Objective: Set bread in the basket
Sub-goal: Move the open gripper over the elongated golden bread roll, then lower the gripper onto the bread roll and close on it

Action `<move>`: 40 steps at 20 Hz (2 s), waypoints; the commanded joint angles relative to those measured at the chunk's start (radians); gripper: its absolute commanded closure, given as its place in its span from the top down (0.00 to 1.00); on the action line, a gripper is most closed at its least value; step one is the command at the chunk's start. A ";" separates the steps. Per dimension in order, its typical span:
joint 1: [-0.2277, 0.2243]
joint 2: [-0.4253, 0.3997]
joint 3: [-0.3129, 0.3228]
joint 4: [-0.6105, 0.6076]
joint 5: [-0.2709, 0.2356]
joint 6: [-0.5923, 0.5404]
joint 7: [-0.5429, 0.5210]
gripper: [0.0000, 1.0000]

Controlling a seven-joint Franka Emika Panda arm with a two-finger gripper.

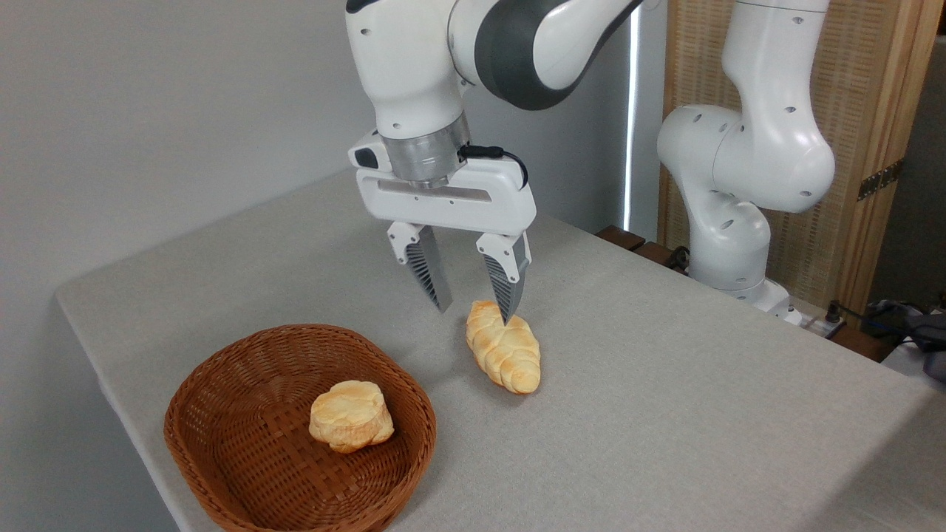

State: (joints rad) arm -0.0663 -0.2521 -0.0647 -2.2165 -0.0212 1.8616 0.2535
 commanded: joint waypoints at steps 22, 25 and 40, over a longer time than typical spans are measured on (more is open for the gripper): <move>-0.004 -0.210 0.008 -0.296 0.009 0.238 -0.296 1.00; -0.006 -0.208 0.000 -0.318 0.009 0.271 -0.296 1.00; -0.009 -0.185 -0.023 -0.341 0.017 0.272 -0.284 1.00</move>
State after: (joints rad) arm -0.0701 -0.4380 -0.0755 -2.5404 -0.0212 2.1103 -0.0219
